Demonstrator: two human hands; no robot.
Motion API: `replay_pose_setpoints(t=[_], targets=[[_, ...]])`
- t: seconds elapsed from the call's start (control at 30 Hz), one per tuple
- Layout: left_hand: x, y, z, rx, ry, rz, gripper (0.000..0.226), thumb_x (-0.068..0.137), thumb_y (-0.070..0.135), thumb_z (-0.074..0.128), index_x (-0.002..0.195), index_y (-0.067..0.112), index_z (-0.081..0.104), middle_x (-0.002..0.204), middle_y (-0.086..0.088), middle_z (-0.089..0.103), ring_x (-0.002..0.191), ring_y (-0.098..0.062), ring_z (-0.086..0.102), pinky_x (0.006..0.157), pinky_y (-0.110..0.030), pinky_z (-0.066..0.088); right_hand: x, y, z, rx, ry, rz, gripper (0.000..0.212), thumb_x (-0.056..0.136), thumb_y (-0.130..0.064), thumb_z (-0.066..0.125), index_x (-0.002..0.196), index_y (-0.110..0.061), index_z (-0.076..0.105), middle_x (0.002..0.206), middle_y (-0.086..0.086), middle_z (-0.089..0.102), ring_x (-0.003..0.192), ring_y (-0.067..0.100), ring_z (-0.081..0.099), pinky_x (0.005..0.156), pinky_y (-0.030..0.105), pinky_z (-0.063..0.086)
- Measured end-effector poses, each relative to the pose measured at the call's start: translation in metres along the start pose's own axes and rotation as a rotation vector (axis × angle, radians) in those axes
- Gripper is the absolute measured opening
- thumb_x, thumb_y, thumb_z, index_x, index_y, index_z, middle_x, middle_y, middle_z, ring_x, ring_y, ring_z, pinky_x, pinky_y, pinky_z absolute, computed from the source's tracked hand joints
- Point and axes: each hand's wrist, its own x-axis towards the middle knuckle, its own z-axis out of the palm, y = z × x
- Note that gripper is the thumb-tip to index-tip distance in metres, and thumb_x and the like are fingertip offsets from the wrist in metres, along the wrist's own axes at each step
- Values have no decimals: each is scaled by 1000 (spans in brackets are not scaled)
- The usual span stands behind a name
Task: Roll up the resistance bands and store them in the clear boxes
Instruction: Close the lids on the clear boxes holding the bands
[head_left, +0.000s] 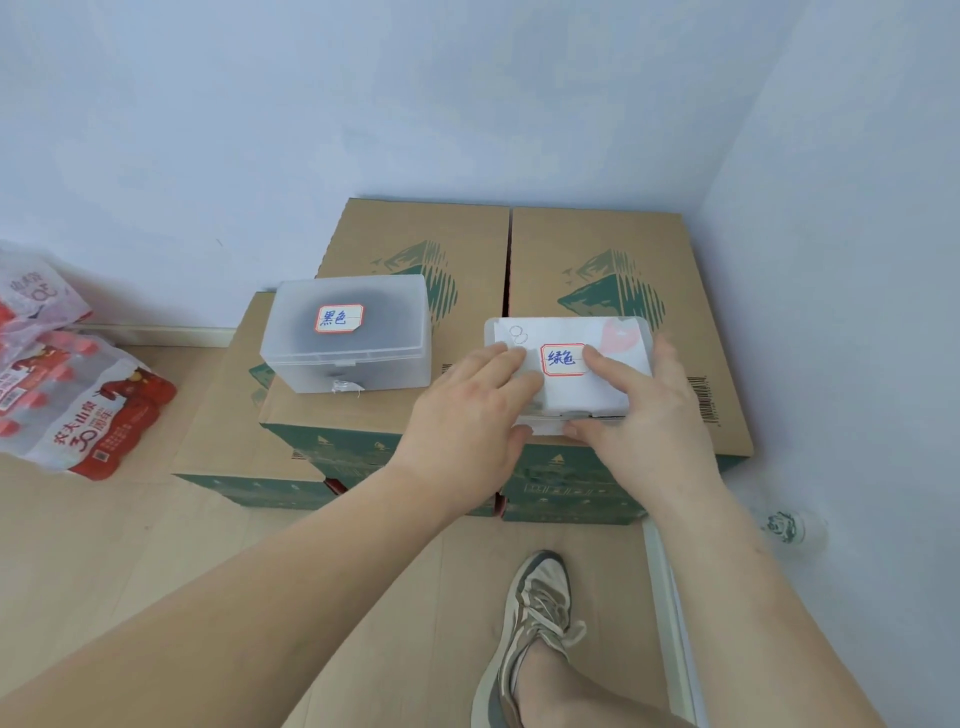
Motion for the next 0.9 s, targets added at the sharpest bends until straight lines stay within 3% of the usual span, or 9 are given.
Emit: replay_pose_setpoints(t=[0.17, 0.27, 0.4, 0.5, 0.73, 0.9], targets=[[14, 0, 13, -27, 83, 47, 39, 75, 16, 87, 112, 16, 72, 126, -10, 70, 120, -34, 64, 95, -46, 57, 1, -4, 9, -51, 79, -13, 64, 71, -43, 92, 129, -50, 67, 166, -4, 30, 142, 25, 43, 103, 47, 50], [21, 0, 17, -45, 101, 39, 44, 80, 22, 84, 121, 17, 69, 138, -10, 64, 127, -33, 59, 105, -47, 51, 3, -1, 9, 20, 86, -33, 63, 67, -44, 95, 126, -47, 71, 165, -5, 31, 142, 22, 46, 102, 46, 52], [31, -2, 5, -125, 42, 8, 47, 85, 31, 79, 130, 23, 68, 147, -1, 59, 140, -26, 48, 112, -42, 43, 5, 4, 1, 99, 5, -25, 65, 74, -32, 93, 132, -44, 67, 170, -5, 22, 153, 16, 32, 116, 44, 42], [34, -3, -2, -117, 35, 25, 36, 90, 34, 74, 124, 23, 72, 144, 3, 62, 135, -23, 51, 105, -40, 48, 5, 3, 1, 78, 46, -39, 66, 73, -29, 93, 132, -43, 66, 169, -5, 22, 149, 20, 39, 110, 47, 48], [37, -4, -1, -138, 138, 73, 21, 89, 15, 73, 110, 15, 76, 123, -4, 73, 114, -32, 62, 89, -48, 57, 6, 0, 9, 15, 86, -19, 69, 76, -32, 90, 136, -46, 60, 167, -12, 23, 137, 23, 48, 97, 48, 55], [34, -11, 5, -68, 88, 113, 32, 82, 26, 81, 111, 16, 73, 120, -2, 71, 111, -30, 62, 83, -47, 57, 8, 2, 12, -2, 105, -34, 54, 79, -27, 88, 128, -41, 70, 167, -4, 30, 137, 30, 49, 100, 49, 53]])
